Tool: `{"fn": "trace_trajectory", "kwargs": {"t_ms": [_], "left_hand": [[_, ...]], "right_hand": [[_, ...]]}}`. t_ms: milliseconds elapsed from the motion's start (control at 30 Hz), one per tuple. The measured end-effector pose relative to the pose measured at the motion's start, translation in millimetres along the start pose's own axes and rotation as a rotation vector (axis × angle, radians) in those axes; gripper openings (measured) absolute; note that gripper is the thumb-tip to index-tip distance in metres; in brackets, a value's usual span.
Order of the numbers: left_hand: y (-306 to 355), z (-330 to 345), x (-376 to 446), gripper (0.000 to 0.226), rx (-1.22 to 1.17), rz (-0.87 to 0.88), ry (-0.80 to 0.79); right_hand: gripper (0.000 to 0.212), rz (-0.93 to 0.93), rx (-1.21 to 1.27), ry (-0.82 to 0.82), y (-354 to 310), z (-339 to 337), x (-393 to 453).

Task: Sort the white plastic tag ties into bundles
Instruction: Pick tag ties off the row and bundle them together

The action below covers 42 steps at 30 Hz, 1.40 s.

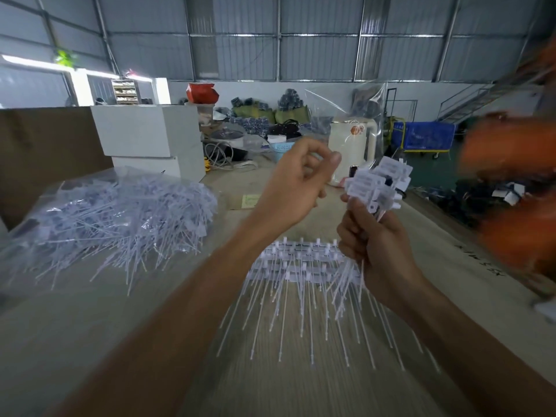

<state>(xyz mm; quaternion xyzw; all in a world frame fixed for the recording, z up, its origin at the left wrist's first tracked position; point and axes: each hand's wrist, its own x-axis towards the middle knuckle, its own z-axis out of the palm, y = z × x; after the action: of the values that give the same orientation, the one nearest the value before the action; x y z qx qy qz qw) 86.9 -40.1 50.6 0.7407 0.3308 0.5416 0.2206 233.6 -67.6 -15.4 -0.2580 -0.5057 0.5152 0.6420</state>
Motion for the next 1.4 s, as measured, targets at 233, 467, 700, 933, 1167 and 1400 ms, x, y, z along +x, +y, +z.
{"fn": "trace_trajectory", "kwargs": {"t_ms": [233, 467, 700, 933, 1167, 1400], "left_hand": [[-15.2, 22.4, -45.4, 0.051, 0.046, -0.344, -0.326], [-4.7, 24.2, -75.4, 0.04, -0.21, -0.597, -0.45], [-14.1, 16.9, -99.7, 0.038, -0.132, -0.579, -0.286], [-38.3, -78.2, -136.7, 0.028, 0.213, -0.447, -0.13], [-50.8, -177.1, -194.4, 0.041, 0.109, -0.659, 0.124], [-49.8, -227.3, -236.0, 0.032, -0.26, -1.128, 0.387]], "right_hand": [[0.036, -0.033, -0.061, 0.193, -0.5, 6.7, -3.6], [0.046, -0.054, -0.271, 0.188, 9.0, 17.7, -12.5], [0.054, -0.024, -0.402, 0.043, 29.3, 30.3, -11.5], [0.063, 0.09, -0.659, -0.414, 61.9, 78.1, 0.9], [0.054, 0.017, -0.837, -0.725, 115.3, 180.9, 6.2], [0.065, 0.212, -0.887, -0.871, 162.0, 267.8, 12.9]]}}
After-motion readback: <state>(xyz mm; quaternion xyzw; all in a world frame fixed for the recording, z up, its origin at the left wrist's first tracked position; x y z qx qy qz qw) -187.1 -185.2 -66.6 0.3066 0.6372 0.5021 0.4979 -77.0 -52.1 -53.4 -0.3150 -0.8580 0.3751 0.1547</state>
